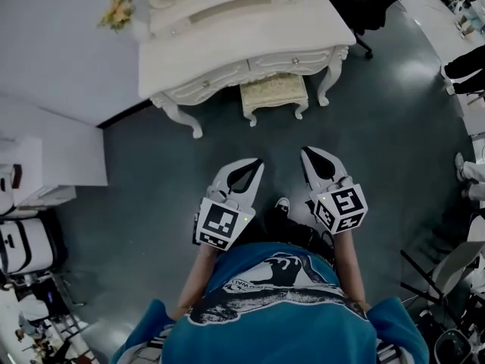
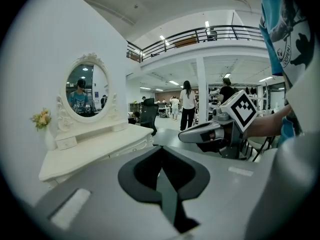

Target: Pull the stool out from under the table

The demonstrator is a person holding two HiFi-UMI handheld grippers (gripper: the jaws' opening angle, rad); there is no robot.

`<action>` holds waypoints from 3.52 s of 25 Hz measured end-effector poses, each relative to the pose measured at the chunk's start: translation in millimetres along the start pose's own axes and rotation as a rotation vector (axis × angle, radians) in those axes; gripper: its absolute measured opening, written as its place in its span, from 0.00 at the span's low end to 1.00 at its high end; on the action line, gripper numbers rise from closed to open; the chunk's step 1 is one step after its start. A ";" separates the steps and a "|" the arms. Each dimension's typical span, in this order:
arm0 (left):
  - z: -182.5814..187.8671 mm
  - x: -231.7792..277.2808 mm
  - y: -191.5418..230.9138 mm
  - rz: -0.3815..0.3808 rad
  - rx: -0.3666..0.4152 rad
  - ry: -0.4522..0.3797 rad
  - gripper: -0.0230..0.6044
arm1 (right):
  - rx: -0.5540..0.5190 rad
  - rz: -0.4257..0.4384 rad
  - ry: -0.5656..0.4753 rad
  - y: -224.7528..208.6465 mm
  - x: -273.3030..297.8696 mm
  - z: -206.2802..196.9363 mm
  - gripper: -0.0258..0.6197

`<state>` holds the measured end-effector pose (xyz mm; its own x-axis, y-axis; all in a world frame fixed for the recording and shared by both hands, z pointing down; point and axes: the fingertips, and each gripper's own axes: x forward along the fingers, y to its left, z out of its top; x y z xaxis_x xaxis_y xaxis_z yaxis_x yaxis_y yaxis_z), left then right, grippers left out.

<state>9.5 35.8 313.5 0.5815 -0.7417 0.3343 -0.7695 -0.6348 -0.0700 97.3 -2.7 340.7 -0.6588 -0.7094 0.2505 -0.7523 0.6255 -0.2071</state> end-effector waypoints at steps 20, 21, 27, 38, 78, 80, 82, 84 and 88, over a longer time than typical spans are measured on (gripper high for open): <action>-18.7 1.7 24.6 0.029 -0.046 0.073 0.06 | 0.111 -0.017 0.042 -5.6 7.6 -38.9 0.04; -17.6 6.5 28.7 0.024 -0.061 0.065 0.05 | 0.117 -0.027 0.045 -10.4 9.6 -39.4 0.04; -17.5 40.5 66.4 -0.021 -0.139 0.039 0.06 | 0.153 -0.079 0.055 -40.6 40.1 -35.7 0.04; -53.4 119.8 163.3 -0.096 -0.171 0.089 0.16 | 0.144 -0.125 0.099 -98.8 134.8 -34.8 0.04; -323.6 293.4 265.1 -0.035 -0.252 0.504 0.56 | -0.009 -0.031 0.564 -321.4 287.4 -251.7 0.41; -341.4 307.2 265.6 -0.031 -0.261 0.515 0.58 | -0.002 -0.032 0.570 -338.5 293.7 -268.1 0.43; -359.8 321.4 266.0 -0.032 -0.280 0.529 0.62 | -0.017 -0.032 0.584 -354.2 301.7 -284.8 0.47; -377.4 336.4 267.4 -0.039 -0.302 0.540 0.67 | -0.036 -0.030 0.599 -367.9 311.6 -301.1 0.52; -406.4 360.3 272.2 -0.047 -0.338 0.552 0.74 | 0.014 -0.019 0.589 -383.5 330.2 -324.2 0.57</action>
<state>-97.8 -316.2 796.9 0.4649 -0.4370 0.7700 -0.8394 -0.4942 0.2263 171.4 -371.5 809.4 -0.5320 -0.4181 0.7363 -0.7664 0.6074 -0.2088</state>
